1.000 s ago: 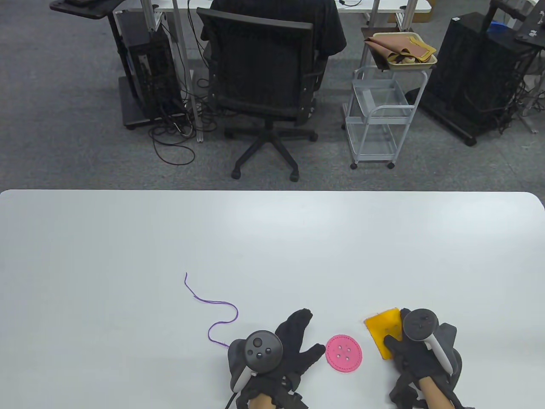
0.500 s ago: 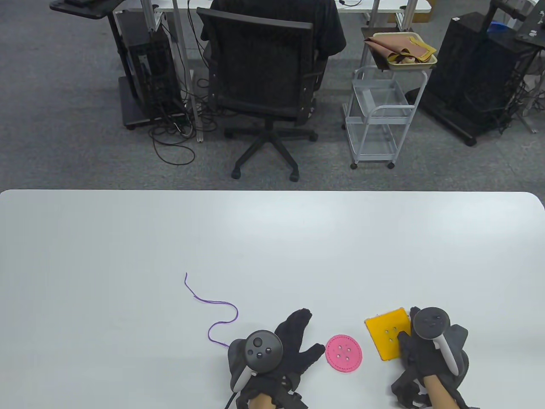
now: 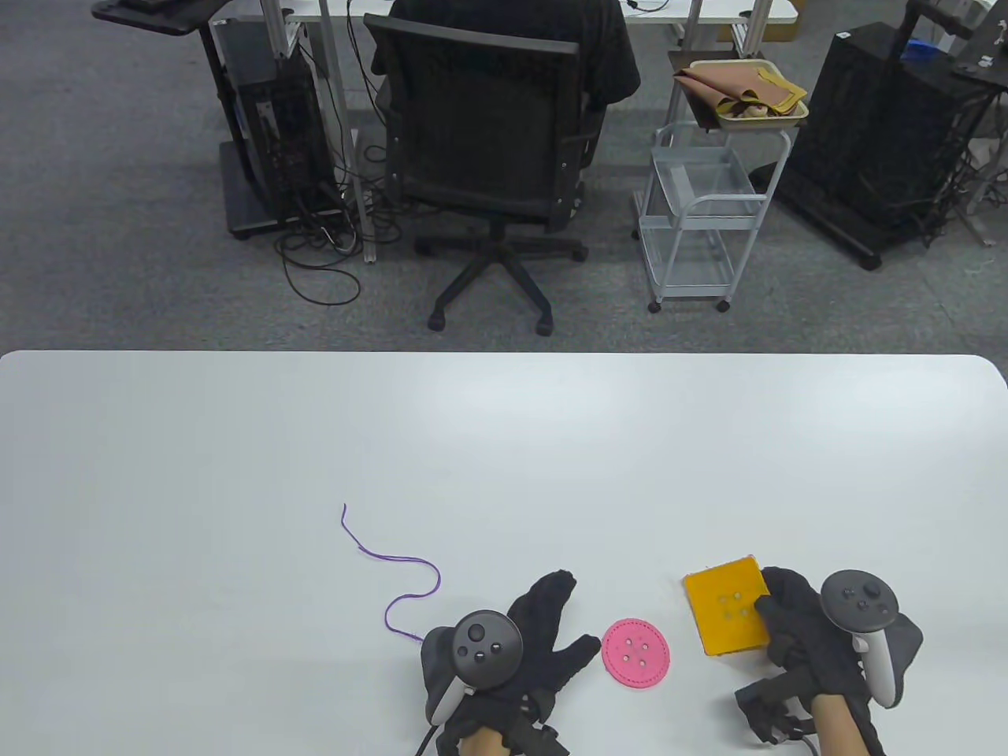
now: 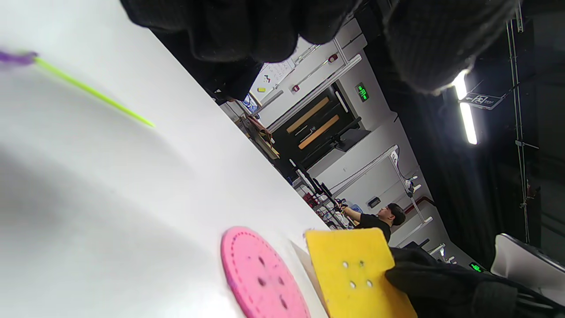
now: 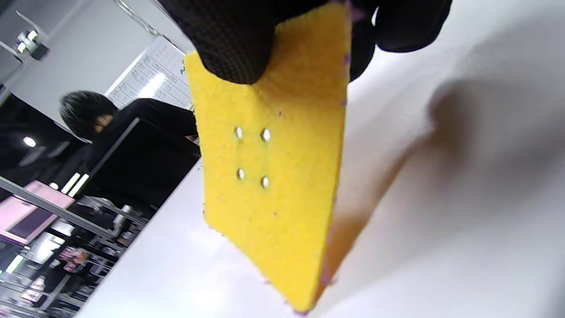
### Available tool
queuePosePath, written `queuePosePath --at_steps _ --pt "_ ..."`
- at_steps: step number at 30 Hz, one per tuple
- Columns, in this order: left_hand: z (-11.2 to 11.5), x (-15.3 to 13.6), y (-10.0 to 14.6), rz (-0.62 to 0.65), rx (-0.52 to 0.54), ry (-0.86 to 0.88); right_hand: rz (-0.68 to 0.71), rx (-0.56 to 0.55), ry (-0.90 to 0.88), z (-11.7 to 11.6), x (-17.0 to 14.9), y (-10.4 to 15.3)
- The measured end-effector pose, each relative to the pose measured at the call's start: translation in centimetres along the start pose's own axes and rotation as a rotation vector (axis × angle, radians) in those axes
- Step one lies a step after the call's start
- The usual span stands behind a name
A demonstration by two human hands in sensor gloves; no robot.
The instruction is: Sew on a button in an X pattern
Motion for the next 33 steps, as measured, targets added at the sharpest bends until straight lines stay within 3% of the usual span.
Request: queuePosePath --at_steps 9,18,25,33 --pt "0.1 0.0 0.0 -0.001 -0.003 0.0 0.125 0.001 -0.165 0.9 1.1 1.0" --pt "0.2 0.0 0.0 -0.011 0.0 -0.008 0.231 0.143 -0.408 0.7 1.4 1.0" --pt "0.5 0.2 -0.3 -0.041 -0.054 0.009 0.255 0.151 -0.453 0.6 1.5 1.1" --pt "-0.4 3.1 -1.5 -0.076 -0.103 -0.005 0.254 0.154 -0.468 0.6 1.4 1.1"
Point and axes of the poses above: the tracker on the back of each hand, its own x axis roughly to the thumb side, its own y axis roughly from the fingertips to the wrist, z = x × y, the point moved 1 cm from there along -y, roughly from the wrist to the fingertips, and after that the axes turned 7 degrees about -y, right-handed, at the moved point
